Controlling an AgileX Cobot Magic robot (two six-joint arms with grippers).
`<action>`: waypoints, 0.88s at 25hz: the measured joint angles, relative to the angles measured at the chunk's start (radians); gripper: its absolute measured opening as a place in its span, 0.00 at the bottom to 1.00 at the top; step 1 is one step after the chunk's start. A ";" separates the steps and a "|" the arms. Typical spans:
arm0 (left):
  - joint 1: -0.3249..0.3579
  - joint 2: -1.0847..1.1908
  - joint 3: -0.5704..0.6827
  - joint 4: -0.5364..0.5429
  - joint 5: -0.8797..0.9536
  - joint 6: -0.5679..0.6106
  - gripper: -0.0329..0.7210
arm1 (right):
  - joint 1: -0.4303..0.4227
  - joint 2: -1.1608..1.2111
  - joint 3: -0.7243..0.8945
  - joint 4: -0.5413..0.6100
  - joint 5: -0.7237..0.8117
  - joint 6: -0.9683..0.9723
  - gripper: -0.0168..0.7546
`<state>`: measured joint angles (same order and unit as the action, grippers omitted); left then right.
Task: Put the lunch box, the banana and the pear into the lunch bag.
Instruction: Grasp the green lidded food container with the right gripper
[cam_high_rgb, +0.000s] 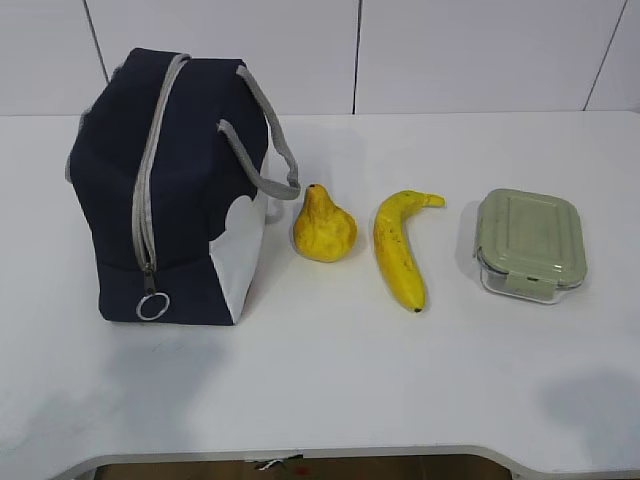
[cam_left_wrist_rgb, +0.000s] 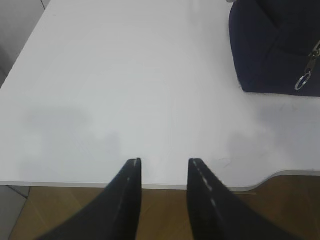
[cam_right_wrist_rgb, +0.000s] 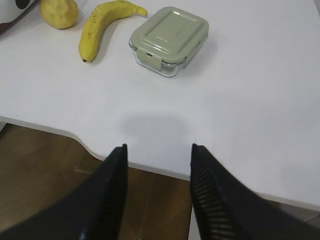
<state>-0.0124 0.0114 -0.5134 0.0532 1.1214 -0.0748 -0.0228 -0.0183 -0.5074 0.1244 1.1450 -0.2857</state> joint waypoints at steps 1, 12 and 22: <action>0.000 0.000 0.000 0.000 0.000 0.000 0.36 | 0.000 0.000 0.000 0.000 0.000 0.000 0.48; 0.000 0.000 0.000 0.000 0.000 0.000 0.36 | 0.000 0.000 0.000 0.000 0.000 0.002 0.48; 0.000 0.000 0.000 0.000 0.000 0.000 0.36 | 0.000 0.164 -0.022 0.002 0.002 0.372 0.48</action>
<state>-0.0124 0.0114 -0.5134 0.0532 1.1214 -0.0748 -0.0228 0.1460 -0.5291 0.1265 1.1470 0.0867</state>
